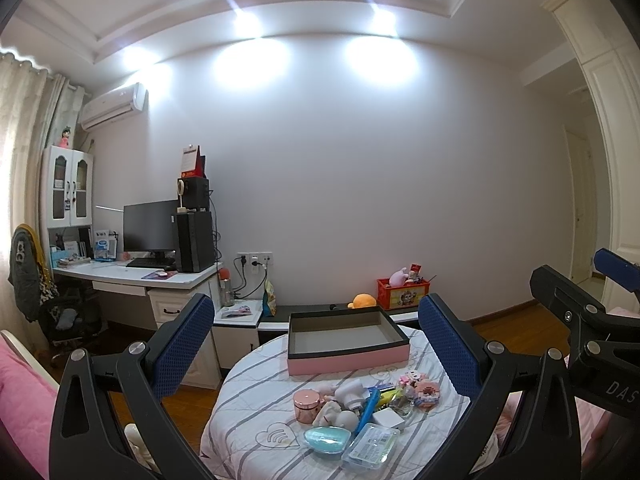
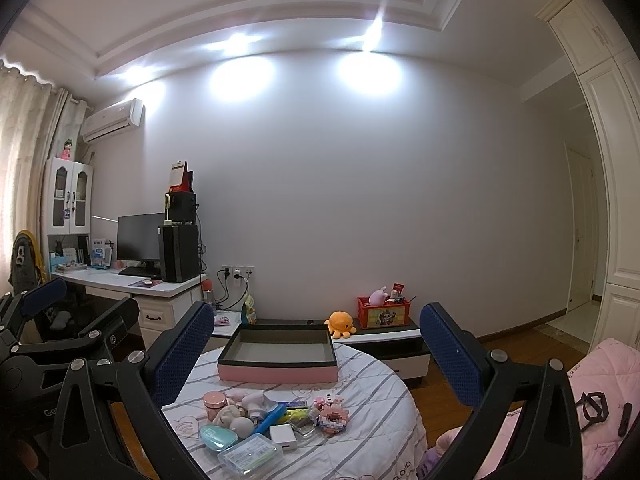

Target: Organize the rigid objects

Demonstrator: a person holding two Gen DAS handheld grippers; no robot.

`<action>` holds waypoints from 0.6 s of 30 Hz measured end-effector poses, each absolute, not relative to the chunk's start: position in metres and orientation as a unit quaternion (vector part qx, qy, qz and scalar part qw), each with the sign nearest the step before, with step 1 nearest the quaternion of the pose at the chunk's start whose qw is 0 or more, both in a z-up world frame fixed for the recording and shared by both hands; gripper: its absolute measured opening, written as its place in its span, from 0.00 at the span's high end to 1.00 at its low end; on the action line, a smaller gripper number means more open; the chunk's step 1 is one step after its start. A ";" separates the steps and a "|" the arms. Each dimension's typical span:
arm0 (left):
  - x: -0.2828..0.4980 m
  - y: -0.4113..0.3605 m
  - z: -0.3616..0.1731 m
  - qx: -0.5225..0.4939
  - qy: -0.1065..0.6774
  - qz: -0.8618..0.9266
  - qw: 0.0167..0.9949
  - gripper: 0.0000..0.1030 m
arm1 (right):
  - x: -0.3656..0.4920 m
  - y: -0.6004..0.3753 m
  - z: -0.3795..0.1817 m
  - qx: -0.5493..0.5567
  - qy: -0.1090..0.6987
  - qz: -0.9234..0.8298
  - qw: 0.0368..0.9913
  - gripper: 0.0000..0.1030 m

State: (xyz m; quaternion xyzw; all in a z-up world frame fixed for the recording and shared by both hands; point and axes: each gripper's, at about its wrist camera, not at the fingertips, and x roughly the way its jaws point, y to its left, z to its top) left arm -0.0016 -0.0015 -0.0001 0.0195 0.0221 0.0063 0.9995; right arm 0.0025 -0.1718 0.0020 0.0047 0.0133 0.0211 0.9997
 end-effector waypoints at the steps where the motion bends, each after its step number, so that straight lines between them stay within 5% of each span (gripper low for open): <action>1: -0.002 -0.001 0.000 0.020 0.022 0.007 1.000 0.00 | 0.003 -0.171 0.002 0.005 0.014 0.021 1.000 0.00; 18: -0.001 0.001 0.000 0.022 0.025 0.010 0.999 0.00 | 0.001 -0.167 0.002 0.005 0.013 0.021 1.000 0.00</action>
